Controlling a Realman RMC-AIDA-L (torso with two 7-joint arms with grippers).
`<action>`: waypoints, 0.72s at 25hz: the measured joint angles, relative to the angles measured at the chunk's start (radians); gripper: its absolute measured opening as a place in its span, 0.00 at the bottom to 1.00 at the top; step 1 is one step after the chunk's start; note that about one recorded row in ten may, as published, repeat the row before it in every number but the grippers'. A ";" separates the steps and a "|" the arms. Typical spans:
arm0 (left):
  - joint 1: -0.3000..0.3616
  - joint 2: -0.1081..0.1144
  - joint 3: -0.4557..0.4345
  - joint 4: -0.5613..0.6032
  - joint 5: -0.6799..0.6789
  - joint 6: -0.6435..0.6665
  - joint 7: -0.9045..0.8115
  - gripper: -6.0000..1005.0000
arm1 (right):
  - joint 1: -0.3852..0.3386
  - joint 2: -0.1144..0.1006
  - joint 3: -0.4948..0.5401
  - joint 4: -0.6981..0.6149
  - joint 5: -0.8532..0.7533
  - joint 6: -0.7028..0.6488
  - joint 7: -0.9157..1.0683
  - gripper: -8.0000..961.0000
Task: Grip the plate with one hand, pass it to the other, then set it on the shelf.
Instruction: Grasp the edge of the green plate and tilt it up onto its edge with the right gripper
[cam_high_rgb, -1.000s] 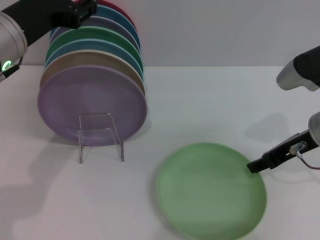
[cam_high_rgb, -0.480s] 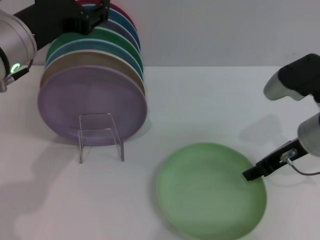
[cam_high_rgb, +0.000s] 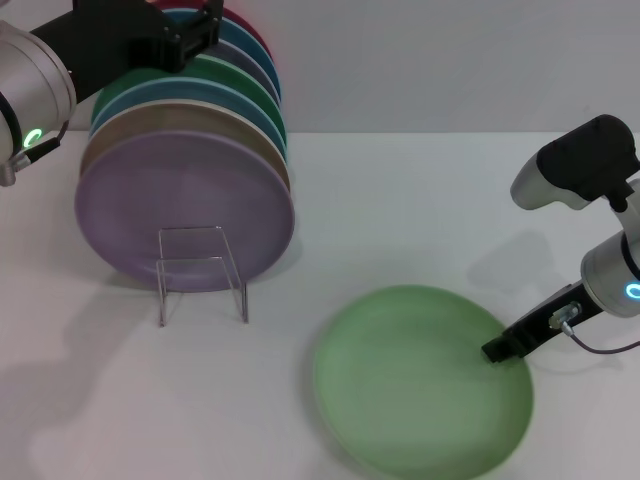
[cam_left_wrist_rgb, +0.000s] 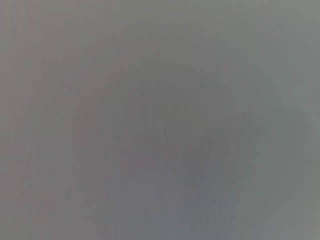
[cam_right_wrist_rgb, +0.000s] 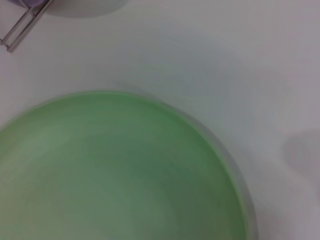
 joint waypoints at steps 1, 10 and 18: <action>0.000 0.000 0.000 0.000 0.000 0.000 0.000 0.70 | 0.000 0.000 -0.003 0.001 0.000 -0.002 0.000 0.56; 0.000 0.000 0.000 0.002 0.003 0.000 0.001 0.70 | -0.002 0.000 -0.007 0.006 0.000 -0.009 -0.006 0.17; 0.000 0.000 0.000 0.002 0.006 0.000 0.001 0.70 | -0.011 0.001 -0.003 0.011 0.014 -0.026 -0.007 0.09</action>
